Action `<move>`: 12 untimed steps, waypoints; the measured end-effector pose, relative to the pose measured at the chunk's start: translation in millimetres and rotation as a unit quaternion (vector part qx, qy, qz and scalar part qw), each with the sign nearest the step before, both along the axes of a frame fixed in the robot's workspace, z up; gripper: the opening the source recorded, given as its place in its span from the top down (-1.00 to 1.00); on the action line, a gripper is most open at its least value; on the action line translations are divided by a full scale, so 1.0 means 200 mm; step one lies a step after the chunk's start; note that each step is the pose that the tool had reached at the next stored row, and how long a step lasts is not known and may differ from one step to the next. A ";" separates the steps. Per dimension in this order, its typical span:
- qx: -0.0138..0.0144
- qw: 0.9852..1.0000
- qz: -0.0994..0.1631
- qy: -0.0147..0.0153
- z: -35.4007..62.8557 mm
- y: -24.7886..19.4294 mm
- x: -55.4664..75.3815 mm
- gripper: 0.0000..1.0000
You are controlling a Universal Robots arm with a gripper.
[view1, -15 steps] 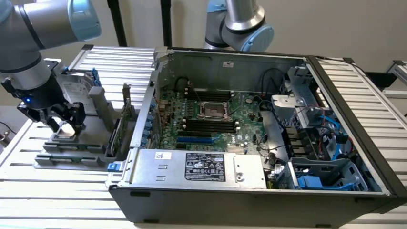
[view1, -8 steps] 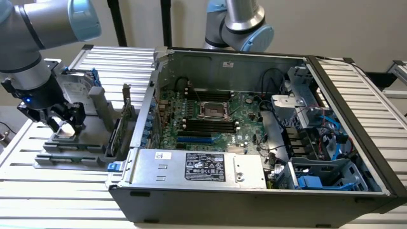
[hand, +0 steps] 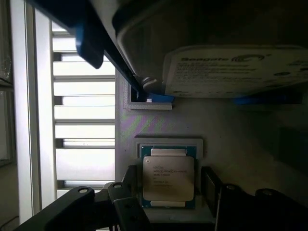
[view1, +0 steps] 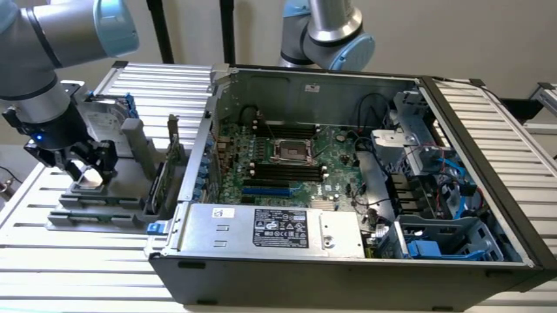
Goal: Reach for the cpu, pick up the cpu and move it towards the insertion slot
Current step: 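Pick up the cpu and move it towards the insertion slot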
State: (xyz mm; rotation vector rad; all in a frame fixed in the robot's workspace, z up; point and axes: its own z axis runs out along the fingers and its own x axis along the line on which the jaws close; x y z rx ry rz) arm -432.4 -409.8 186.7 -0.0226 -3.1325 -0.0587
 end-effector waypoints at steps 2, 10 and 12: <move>0.000 1.000 0.000 0.000 0.000 0.000 0.00 -0.29; 0.000 1.000 0.000 0.000 -0.002 0.000 0.00 -0.11; 0.000 1.000 0.000 0.000 -0.002 0.000 0.00 -0.08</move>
